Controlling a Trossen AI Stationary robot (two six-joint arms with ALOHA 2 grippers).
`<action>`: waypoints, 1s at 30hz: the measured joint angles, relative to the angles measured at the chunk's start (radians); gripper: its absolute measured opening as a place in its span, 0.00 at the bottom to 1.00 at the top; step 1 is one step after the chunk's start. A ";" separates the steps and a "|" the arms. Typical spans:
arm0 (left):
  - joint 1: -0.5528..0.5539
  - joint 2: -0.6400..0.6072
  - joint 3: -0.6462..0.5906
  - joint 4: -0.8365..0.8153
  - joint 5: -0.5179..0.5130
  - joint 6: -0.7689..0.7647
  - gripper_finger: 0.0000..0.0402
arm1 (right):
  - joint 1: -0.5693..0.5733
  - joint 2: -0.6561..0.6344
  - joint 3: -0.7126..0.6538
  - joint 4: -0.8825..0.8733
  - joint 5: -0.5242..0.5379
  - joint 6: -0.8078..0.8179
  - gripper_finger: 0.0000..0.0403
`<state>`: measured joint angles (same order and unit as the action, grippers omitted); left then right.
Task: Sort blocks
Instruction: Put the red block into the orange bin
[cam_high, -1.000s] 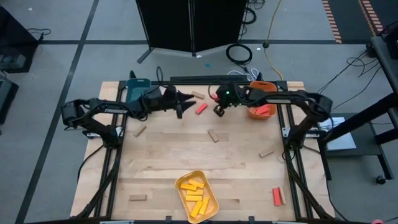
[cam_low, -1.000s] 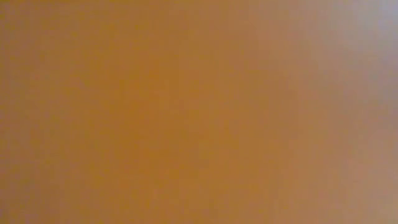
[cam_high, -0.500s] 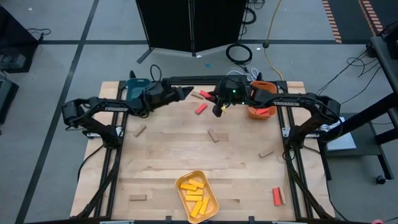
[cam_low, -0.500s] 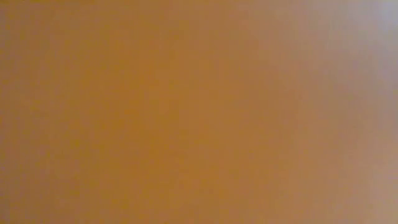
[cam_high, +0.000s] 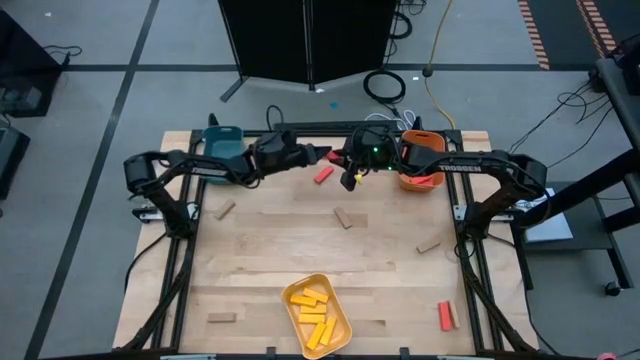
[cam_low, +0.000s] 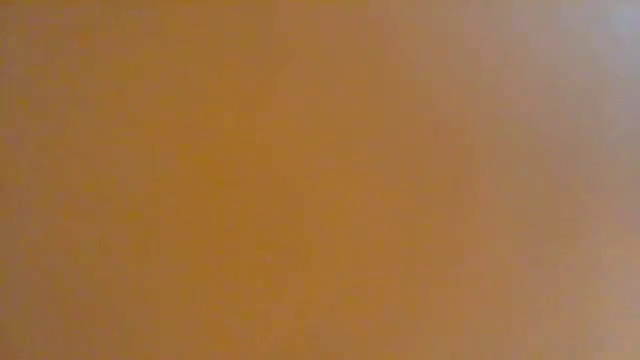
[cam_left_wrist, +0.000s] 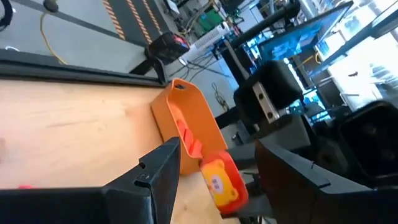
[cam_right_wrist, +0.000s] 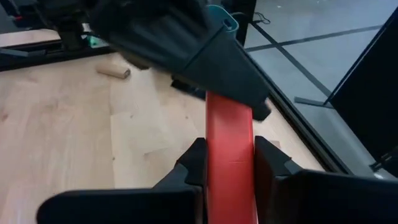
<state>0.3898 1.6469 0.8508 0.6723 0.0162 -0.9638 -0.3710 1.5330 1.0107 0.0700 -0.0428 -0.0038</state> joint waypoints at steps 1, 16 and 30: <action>-0.001 0.007 0.007 0.000 0.003 0.000 0.50 | 0.000 0.000 0.000 0.000 0.006 0.000 0.08; -0.008 0.033 0.029 0.000 0.017 0.004 0.46 | 0.000 0.000 0.000 0.007 0.072 -0.012 0.08; -0.008 0.033 0.029 0.000 0.024 0.056 0.10 | -0.001 -0.001 0.001 0.008 0.067 -0.019 0.19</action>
<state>0.3817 1.6798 0.8799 0.6724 0.0401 -0.9073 -0.3717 1.5318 1.0119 0.0782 0.0247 -0.0226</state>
